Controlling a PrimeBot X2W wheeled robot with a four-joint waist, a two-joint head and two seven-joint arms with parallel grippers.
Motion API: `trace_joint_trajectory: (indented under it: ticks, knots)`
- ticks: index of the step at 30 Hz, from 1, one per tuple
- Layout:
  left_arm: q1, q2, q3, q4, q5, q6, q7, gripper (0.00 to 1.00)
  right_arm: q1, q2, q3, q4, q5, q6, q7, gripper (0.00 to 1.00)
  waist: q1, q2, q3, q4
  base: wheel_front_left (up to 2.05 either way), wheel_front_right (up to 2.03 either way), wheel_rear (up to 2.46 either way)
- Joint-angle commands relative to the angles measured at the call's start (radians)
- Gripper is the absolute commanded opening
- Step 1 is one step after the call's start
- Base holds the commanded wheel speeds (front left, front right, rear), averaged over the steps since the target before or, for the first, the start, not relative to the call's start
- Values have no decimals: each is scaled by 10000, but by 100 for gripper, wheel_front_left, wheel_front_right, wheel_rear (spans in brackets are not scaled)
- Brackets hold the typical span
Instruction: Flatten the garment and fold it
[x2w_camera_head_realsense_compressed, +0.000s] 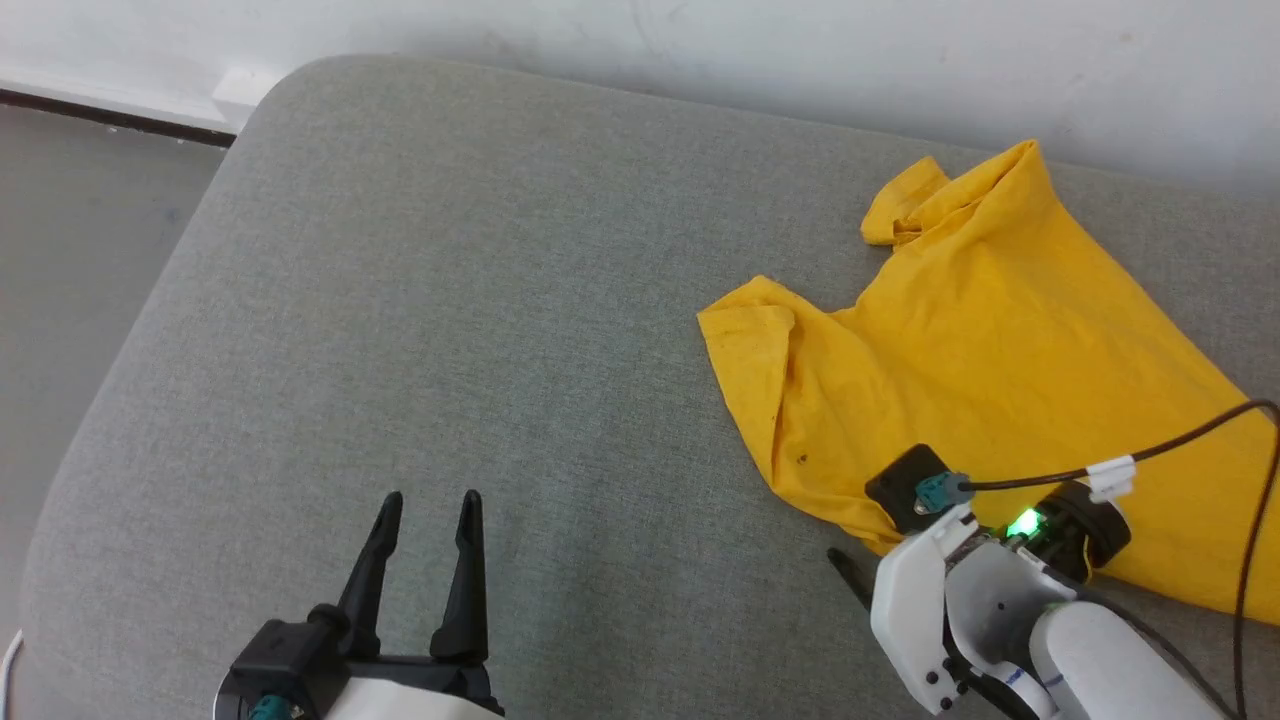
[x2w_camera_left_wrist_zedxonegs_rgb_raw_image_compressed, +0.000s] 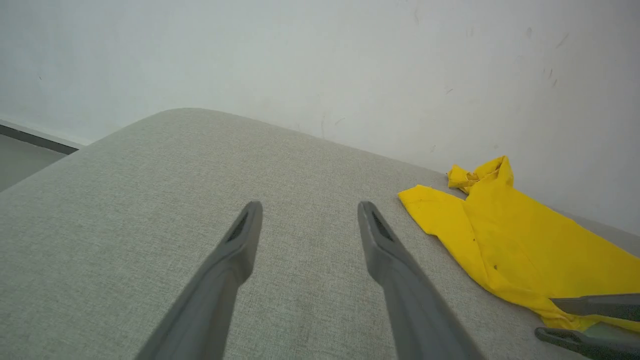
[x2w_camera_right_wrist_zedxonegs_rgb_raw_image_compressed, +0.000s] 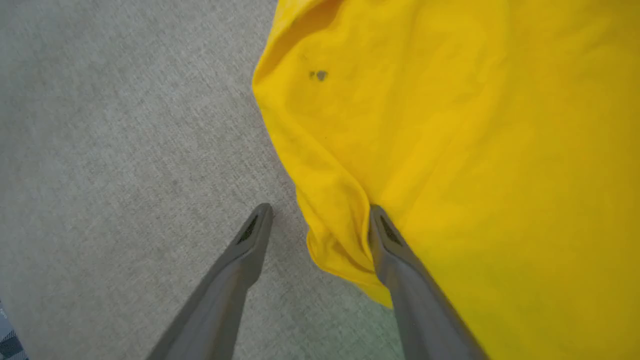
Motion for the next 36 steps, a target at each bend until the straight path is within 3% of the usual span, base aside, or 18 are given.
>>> trace_joint_trajectory:
  ticks: [1,2,5,9,12,15,18,19,20,21,22,25,30,36]
  knots:
    - [-181,-47,11,21,-39,-75,-66,100,-199,-52,112,145,32,-11,61,100,0,0,34,24,0,0,0]
    - [-207,-58,9,27,-31,-75,-72,100,-300,-109,276,321,-5,-11,109,100,0,0,46,26,0,0,0]
    - [-292,-86,-21,50,-6,-91,-86,100,-630,-164,551,693,-147,-11,-102,0,0,0,57,15,0,0,0]
    - [-333,-61,26,94,-3,-97,-99,100,-934,213,804,609,292,-11,-558,0,0,0,15,-117,0,0,0]
    - [-309,-47,3,155,-3,-118,-105,100,-1002,343,1670,110,1230,-11,-500,0,0,0,-61,-270,0,0,0]
    - [-322,-76,-69,214,-31,-155,-107,100,-970,-13,3019,-632,2417,-11,-1,0,0,0,-107,-383,0,0,0]
    - [-349,-101,-166,296,-53,-195,-106,100,-925,-895,4298,-1281,3739,-11,1011,0,0,0,-122,-481,0,0,0]
    - [-355,-106,-193,321,-62,-206,-102,100,-856,-1214,4407,-1315,3995,-11,1481,14,0,0,-124,-518,0,0,0]
    - [-362,-110,-216,341,-67,-210,-100,100,-799,-1479,4442,-1391,4171,-11,1863,46,0,0,-121,-550,0,0,0]
    - [-368,-114,-231,353,-76,-212,-100,100,-763,-1613,4314,-1529,4274,-11,1934,96,0,0,-115,-582,0,0,0]
    - [-375,-115,-237,359,-86,-212,-100,100,-726,-1661,4063,-1642,4257,-11,1783,100,0,0,-106,-611,0,0,0]
    - [-389,-77,-228,384,-105,-207,-99,100,-460,-1618,3338,-1862,4185,-11,1325,100,0,0,-120,-682,0,0,0]
    - [-362,-14,-243,402,-73,-142,-61,100,195,-699,1297,-2421,3902,-11,-359,100,0,0,-231,-808,0,0,0]
    - [-238,74,-263,283,-3,-39,-25,100,1397,1048,-2201,-2834,1489,-11,-3111,100,0,0,-448,-1000,0,0,0]
